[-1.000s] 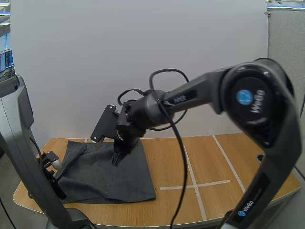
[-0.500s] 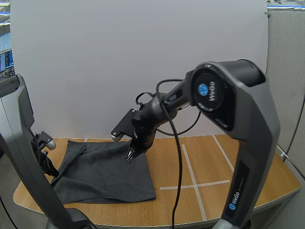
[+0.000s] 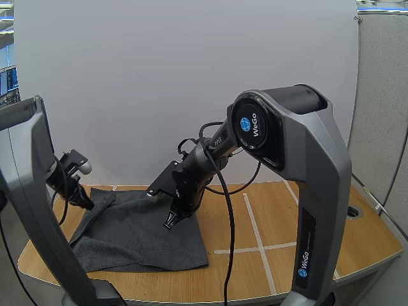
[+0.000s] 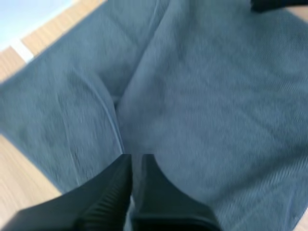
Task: Fold the towel
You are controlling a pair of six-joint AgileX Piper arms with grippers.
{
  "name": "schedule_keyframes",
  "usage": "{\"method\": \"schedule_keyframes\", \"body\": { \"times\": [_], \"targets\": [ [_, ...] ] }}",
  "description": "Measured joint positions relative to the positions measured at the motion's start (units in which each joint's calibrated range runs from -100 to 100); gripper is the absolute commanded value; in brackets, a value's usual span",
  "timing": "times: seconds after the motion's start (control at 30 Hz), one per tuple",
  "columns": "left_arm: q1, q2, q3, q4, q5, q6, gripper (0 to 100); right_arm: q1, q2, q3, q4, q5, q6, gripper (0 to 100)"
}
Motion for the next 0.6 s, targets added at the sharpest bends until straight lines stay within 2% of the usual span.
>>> {"method": "schedule_keyframes", "body": {
  "times": [0.03,0.1,0.13,0.17,0.23,0.27,0.3,0.4,0.43,0.6],
  "targets": [
    [-1.04,0.0,-0.85,-0.42,0.18,-1.03,54,0.0,0.45,0.0,0.14,-0.19,0.0,0],
    [-1.48,0.0,-1.31,-0.59,0.17,-1.47,68,0.0,0.88,0.0,0.37,-0.19,-0.07,0],
    [-2.61,0.0,-2.51,-1.23,0.17,-1.54,74,0.0,1.05,0.0,0.65,-0.33,-0.07,0],
    [-3.27,0.0,-3.13,-1.64,0.17,-2.34,75,0.0,1.31,0.0,0.77,-0.33,-0.07,0],
    [-3.66,0.0,-3.71,-1.99,0.17,-2.57,75,0.0,2.56,0.0,3.22,-0.59,-1.13,0],
    [-4.68,0.0,-4.16,-2.25,-0.14,-3.15,75,0.0,2.71,0.0,3.88,-0.59,-1.13,0],
    [-4.68,0.0,-4.29,-2.25,-0.14,-3.16,75,0.0,2.98,0.0,5.47,-0.59,-2.85,0],
    [-8.5,0.0,-4.71,-2.25,-7.13,-5.17,75,0.0,3.27,-0.14,8.18,-1.2,-4.98,0],
    [-8.99,0.15,-4.71,-2.25,-9.12,-5.44,75,0.0,3.27,-0.14,10.26,-1.2,-6.52,0],
    [-9.62,0.25,-4.71,-2.25,-13.71,-5.67,75,0.0,3.27,-0.14,11.19,-1.35,-7.41,0]
  ]
}}
